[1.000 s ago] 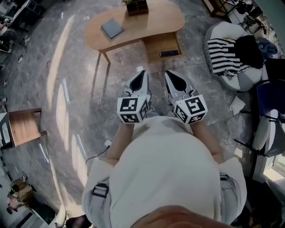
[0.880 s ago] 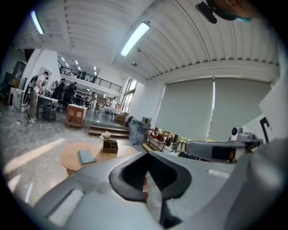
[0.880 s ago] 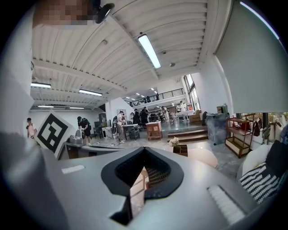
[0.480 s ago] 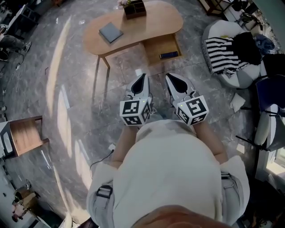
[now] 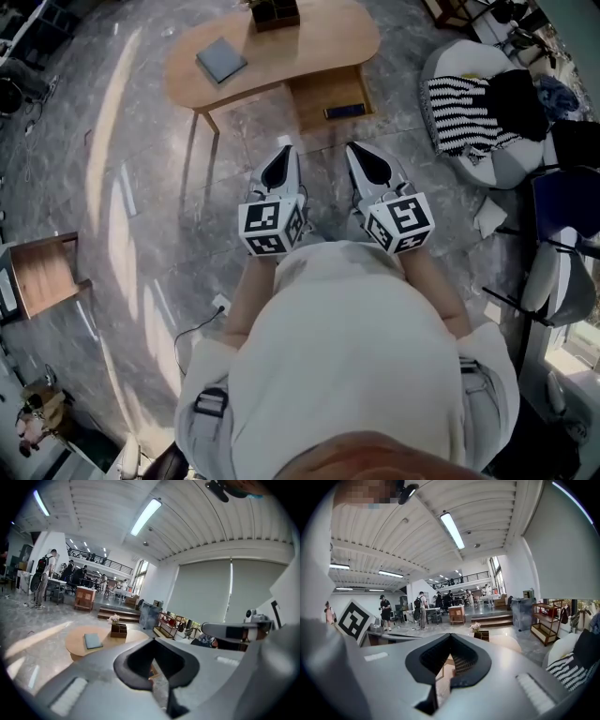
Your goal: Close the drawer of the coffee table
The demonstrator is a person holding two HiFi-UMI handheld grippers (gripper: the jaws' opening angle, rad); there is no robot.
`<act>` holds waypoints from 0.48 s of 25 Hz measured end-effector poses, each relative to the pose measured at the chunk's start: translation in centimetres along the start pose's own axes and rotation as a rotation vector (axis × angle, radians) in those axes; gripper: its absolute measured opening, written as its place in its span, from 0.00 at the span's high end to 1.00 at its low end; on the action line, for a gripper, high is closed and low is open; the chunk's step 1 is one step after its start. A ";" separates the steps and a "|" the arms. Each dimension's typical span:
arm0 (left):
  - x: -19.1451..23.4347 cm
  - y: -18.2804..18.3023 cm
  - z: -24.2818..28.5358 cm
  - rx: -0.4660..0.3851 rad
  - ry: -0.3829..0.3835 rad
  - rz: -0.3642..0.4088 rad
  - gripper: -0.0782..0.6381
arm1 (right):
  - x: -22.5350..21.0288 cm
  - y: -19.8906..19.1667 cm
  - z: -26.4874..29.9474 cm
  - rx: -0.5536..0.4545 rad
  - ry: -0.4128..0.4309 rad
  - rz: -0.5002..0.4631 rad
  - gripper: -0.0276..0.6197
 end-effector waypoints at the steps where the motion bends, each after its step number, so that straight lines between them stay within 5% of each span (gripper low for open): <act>1: -0.2 0.1 0.6 0.002 0.006 0.004 0.89 | -0.8 0.3 0.1 -0.001 0.004 0.003 0.95; 12: -2.4 1.1 7.3 0.010 0.123 -0.033 0.89 | -11.4 4.5 2.4 0.025 0.057 -0.006 0.95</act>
Point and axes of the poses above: the fingertips, and each gripper's own axes: z forward along the fingers, x to its left, y out of its top, the point moved 8 cm from there along -z, backward along the fingers, and after that the axes turned 14 degrees about z, right-handed, at the moved point
